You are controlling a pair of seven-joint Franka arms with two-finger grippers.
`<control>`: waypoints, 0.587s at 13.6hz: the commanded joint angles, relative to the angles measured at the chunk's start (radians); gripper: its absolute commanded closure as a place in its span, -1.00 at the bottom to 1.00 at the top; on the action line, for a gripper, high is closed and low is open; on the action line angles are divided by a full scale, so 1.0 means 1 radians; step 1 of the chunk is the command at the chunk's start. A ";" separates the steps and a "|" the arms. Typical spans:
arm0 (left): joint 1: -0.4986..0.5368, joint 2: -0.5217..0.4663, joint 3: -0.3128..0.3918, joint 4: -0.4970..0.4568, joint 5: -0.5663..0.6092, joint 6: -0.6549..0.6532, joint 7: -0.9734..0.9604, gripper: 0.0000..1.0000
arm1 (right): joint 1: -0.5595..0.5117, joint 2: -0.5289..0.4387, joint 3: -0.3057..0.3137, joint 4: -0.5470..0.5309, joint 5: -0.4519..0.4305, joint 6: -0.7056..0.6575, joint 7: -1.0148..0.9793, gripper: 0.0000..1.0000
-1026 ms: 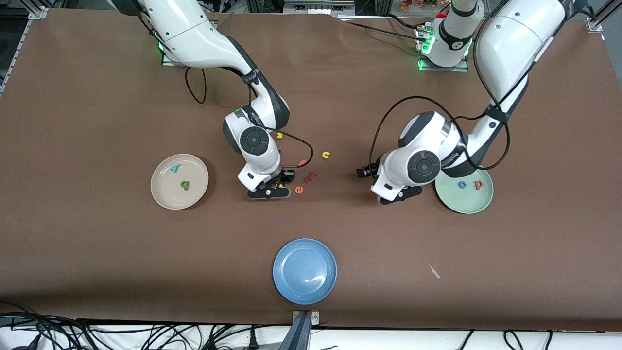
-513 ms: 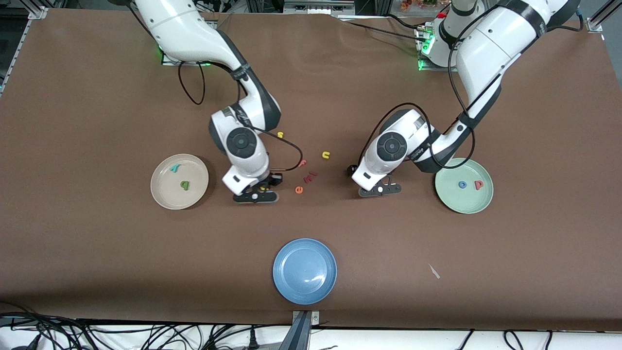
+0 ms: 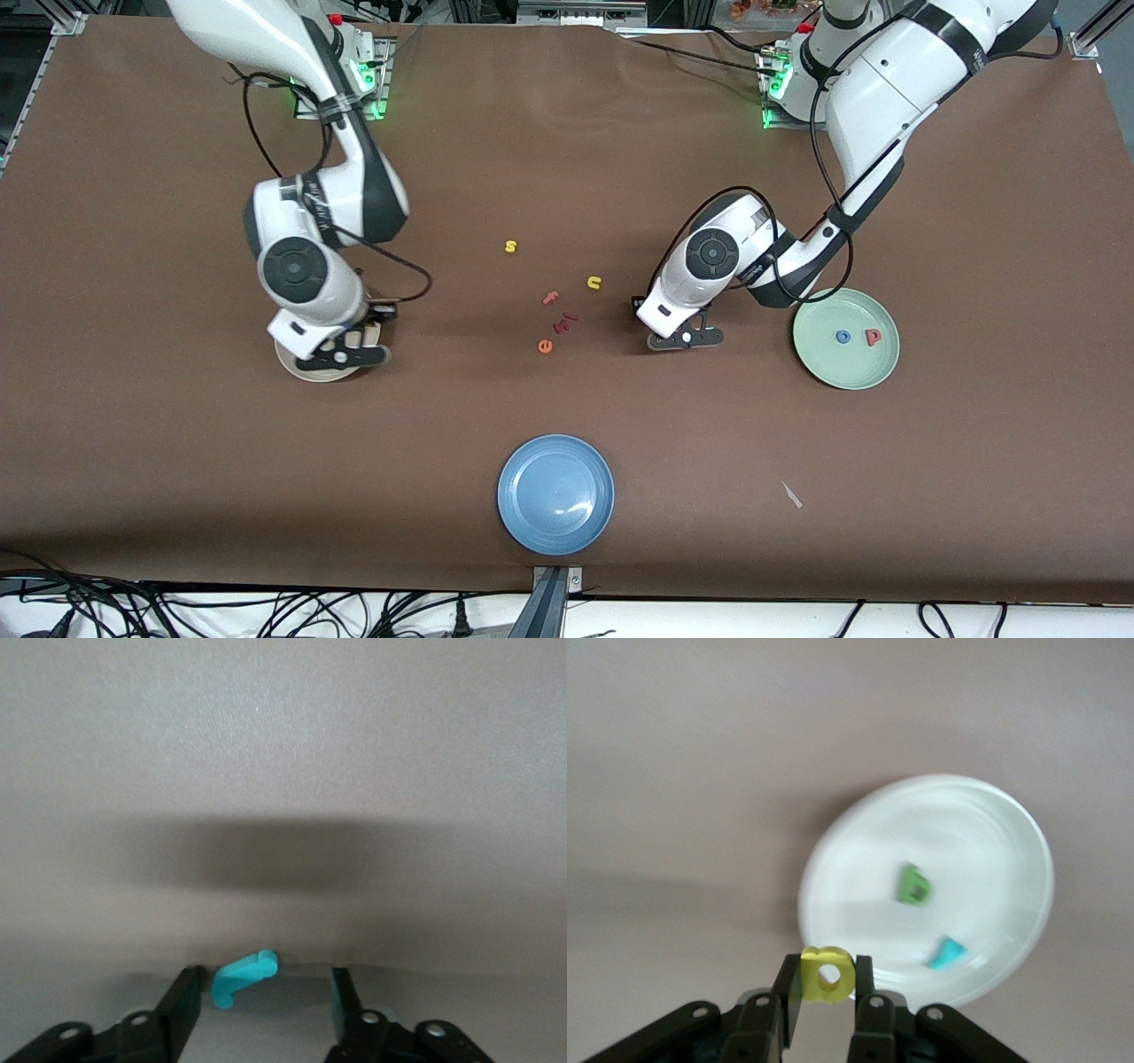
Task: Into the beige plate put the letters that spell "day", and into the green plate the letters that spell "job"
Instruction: 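Grasp the yellow a with the right gripper while the left gripper grasps the teal l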
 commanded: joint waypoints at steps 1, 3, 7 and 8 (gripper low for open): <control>0.007 -0.007 0.004 -0.014 0.048 0.012 -0.020 0.00 | 0.008 -0.098 -0.047 -0.208 0.000 0.073 -0.105 0.67; 0.010 -0.004 0.007 -0.011 0.053 0.012 -0.022 0.11 | 0.002 -0.094 -0.067 -0.243 0.000 0.100 -0.141 0.62; 0.002 -0.004 0.020 -0.013 0.054 0.009 -0.023 0.65 | 0.002 -0.065 -0.064 -0.251 0.033 0.124 -0.144 0.55; 0.000 -0.002 0.020 -0.013 0.053 0.008 -0.026 0.74 | 0.002 -0.046 -0.061 -0.250 0.041 0.147 -0.144 0.55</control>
